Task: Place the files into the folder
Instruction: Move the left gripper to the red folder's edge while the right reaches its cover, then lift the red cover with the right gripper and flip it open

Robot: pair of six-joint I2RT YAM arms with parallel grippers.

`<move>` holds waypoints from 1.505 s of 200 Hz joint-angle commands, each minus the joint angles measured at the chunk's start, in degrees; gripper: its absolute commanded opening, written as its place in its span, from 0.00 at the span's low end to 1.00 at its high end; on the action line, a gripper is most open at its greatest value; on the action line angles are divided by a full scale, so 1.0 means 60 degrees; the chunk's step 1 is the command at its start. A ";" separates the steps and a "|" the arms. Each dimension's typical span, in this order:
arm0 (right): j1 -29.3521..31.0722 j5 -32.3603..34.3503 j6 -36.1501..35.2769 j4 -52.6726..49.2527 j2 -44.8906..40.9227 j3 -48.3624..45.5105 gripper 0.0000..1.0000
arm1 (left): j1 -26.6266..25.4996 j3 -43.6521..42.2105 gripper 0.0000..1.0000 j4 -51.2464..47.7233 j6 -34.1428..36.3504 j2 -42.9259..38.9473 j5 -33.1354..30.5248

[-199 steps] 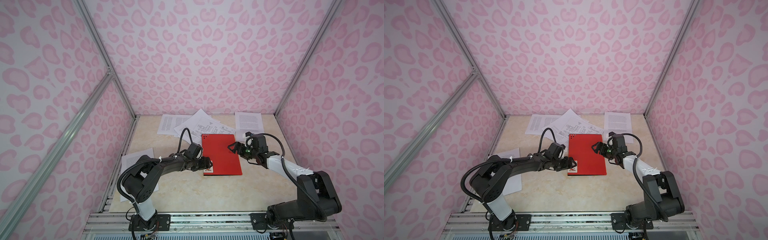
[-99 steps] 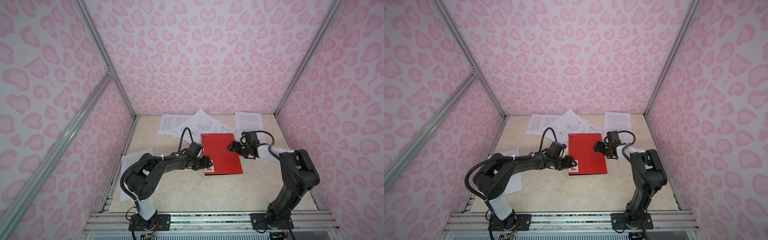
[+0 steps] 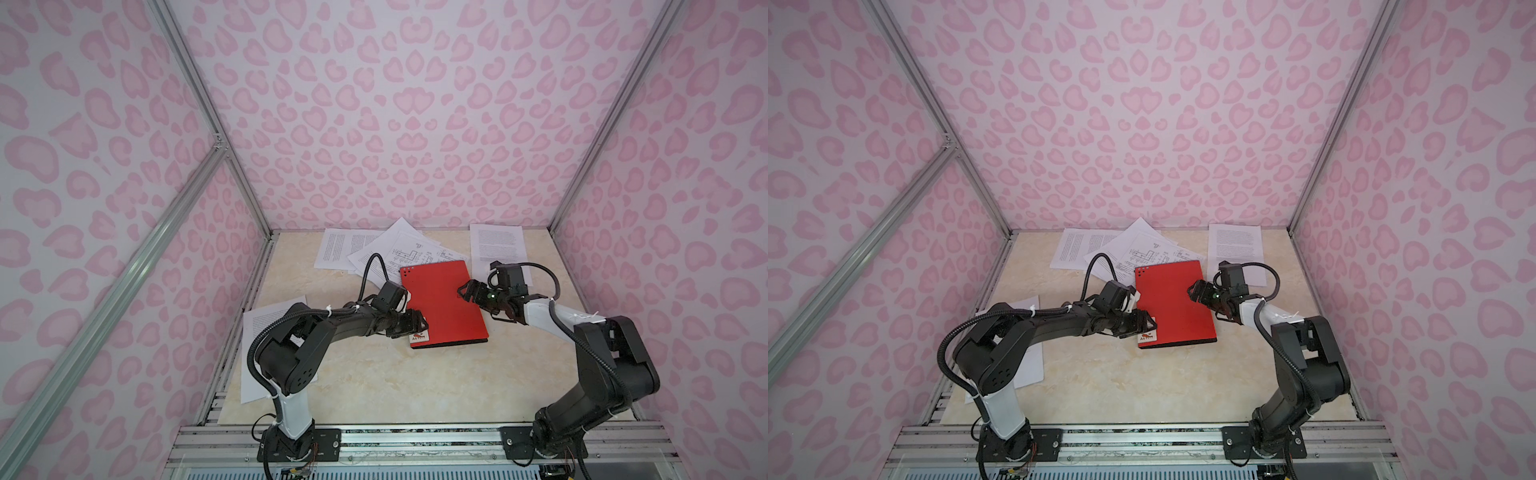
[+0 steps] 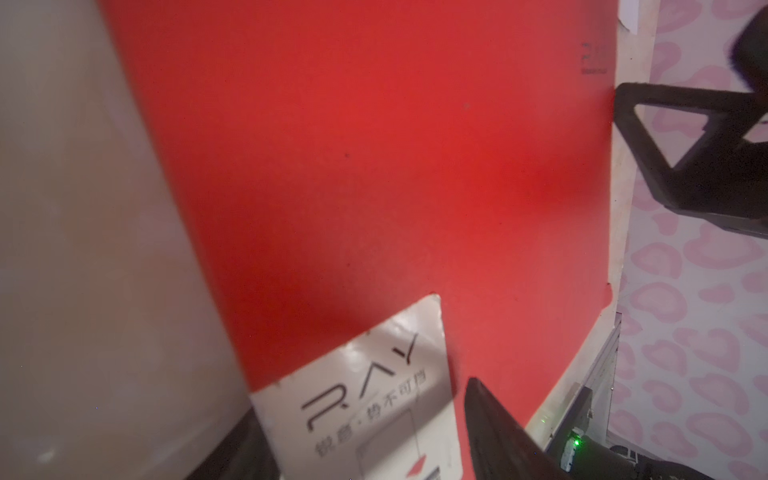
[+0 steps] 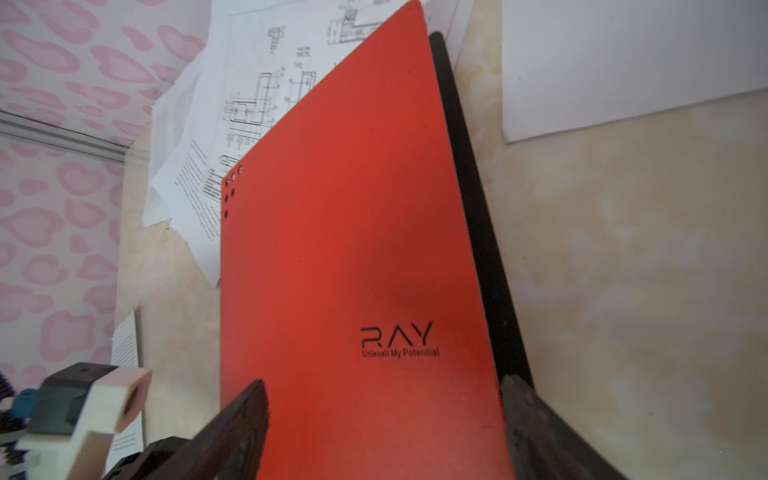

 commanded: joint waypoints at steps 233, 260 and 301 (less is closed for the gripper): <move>0.2019 0.0505 -0.0207 -0.2327 -0.5334 -0.1025 0.00 | 0.0484 0.0334 0.98 -0.4172 0.2205 -0.3176 -0.0321; 0.2019 0.1019 -0.0778 -0.3756 -0.5543 -0.0384 0.00 | 0.1119 0.0401 0.98 -0.5256 0.2372 -0.4288 -0.1326; 0.2767 0.2751 -0.1249 -0.5787 -0.5727 0.1055 0.00 | 0.1811 0.0701 0.98 -0.6193 0.2617 -0.5809 -0.1697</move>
